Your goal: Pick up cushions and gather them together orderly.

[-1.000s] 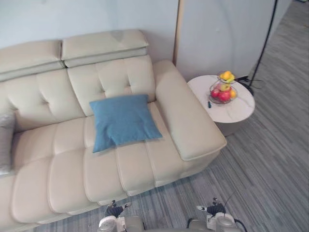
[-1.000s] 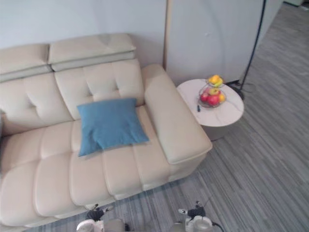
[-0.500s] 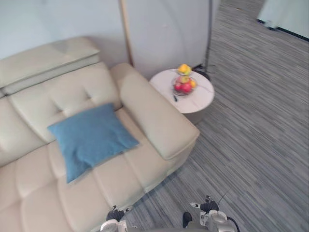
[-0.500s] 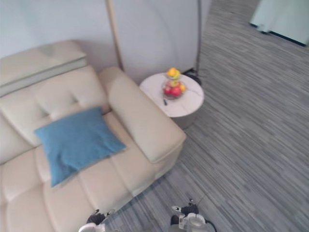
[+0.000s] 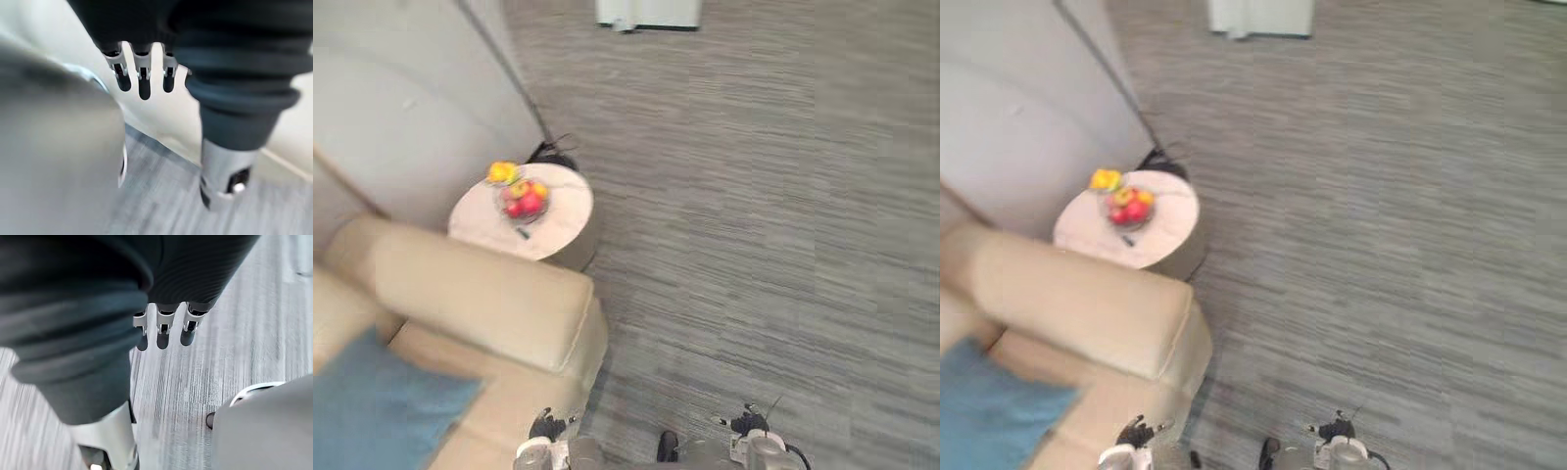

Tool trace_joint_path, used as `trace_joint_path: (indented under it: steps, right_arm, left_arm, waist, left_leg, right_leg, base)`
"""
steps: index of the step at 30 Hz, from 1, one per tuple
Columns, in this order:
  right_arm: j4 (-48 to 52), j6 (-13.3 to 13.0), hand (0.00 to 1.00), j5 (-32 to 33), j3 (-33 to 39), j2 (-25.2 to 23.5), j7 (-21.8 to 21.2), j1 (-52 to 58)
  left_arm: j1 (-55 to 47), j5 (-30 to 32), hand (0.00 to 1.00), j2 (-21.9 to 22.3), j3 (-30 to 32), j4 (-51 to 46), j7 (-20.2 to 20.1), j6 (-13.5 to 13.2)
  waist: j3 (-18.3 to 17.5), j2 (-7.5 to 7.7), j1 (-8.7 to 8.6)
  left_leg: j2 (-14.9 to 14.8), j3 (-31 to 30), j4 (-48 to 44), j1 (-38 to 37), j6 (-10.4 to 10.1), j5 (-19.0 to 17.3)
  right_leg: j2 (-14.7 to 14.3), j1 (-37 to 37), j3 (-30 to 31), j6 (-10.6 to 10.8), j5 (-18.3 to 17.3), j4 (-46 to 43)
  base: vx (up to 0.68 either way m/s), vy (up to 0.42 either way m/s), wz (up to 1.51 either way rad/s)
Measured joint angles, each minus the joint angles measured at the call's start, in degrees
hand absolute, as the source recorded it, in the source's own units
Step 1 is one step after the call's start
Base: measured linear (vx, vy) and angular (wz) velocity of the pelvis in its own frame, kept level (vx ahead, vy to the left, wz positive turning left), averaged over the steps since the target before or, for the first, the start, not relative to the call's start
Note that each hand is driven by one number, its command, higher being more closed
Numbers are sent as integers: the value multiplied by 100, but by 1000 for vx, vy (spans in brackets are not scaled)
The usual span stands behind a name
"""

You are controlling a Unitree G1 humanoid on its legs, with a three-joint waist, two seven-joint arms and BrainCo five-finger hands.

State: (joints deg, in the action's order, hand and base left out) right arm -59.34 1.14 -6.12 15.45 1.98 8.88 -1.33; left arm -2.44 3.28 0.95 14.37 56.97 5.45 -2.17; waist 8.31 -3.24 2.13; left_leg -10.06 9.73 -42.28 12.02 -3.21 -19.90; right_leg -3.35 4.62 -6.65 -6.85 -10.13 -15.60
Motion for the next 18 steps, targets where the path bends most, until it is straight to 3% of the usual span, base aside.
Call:
trace_joint_path:
  steps: [1,3,4,5,9,12,13,14,16,17,18]
  right_arm:
    - [1,1,0,0,0,-4,11,-3]
    - [14,0,0,-4,-10,-62,53,-24]
    - [35,-1,0,-4,-19,-79,60,-22]
    - [111,3,0,-11,-37,-144,66,-20]
    - [247,-7,0,-21,-49,-444,54,28]
    - [235,-11,0,-26,-60,-561,16,10]
    - [222,-14,0,-32,-59,-557,15,6]
    - [183,-11,0,-55,-124,-518,14,-40]
    - [73,-8,0,-58,-174,-441,13,-73]
    - [-32,-9,0,-50,-160,-344,16,-126]
    - [-35,-23,0,-51,-151,-282,21,-132]
  left_arm:
    - [2,2,0,7,2,-38,2,-6]
    - [18,-1,0,41,1,-43,4,-21]
    - [14,-3,0,57,4,-29,8,-19]
    - [5,-7,0,65,39,-26,8,-24]
    - [-27,-3,0,-82,40,-27,9,-14]
    - [-19,-2,0,-110,-15,8,6,27]
    - [8,-1,0,-139,-102,17,8,31]
    - [78,0,0,-247,-327,134,6,36]
    - [187,0,0,-388,-512,238,0,49]
    - [245,0,0,-463,-580,332,0,55]
    - [261,0,0,-477,-625,375,0,64]
  waist:
    - [1,0,43]
    - [-4,-5,116]
    - [-18,-28,114]
    - [-31,-63,149]
    - [-142,208,169]
    - [-131,206,196]
    - [-120,176,191]
    - [-99,140,190]
    - [-87,132,182]
    - [-110,176,149]
    - [-91,124,141]
  left_leg:
    - [123,-252,184,52,-8,-2]
    - [546,-1354,1170,175,2,96]
    - [552,-1510,1353,162,44,190]
    - [467,-1368,1603,-60,-148,575]
    - [390,-349,1862,-422,18,387]
    - [266,533,2202,-859,28,389]
    - [203,787,2250,-970,29,390]
    - [118,1049,2336,-1090,31,389]
    - [15,1411,2440,-1204,27,390]
    - [-6,1546,2445,-1312,21,389]
    - [-14,1593,2442,-1381,-1,406]
  right_leg:
    - [-29,3,179,18,-12,-30]
    - [-178,28,869,176,-101,-114]
    - [-215,30,963,214,-133,-136]
    - [-330,40,1373,337,-345,-333]
    - [16,139,1459,597,-430,-445]
    - [520,249,104,876,-283,-397]
    - [755,240,-763,887,-252,-379]
    - [1074,237,-2013,807,-232,-434]
    - [1392,340,-3307,627,-155,-483]
    - [1355,380,-3390,509,-80,-405]
    - [1278,324,-3261,486,-65,-386]
  base:
    - [218,156,-189]
    - [181,186,-166]
    - [294,276,-178]
    - [274,233,-128]
    - [235,210,-121]
    - [244,129,-141]
    - [169,-25,-126]
    - [174,-46,-123]
    - [201,-87,-129]
    - [234,-124,-129]
    - [281,-152,-124]
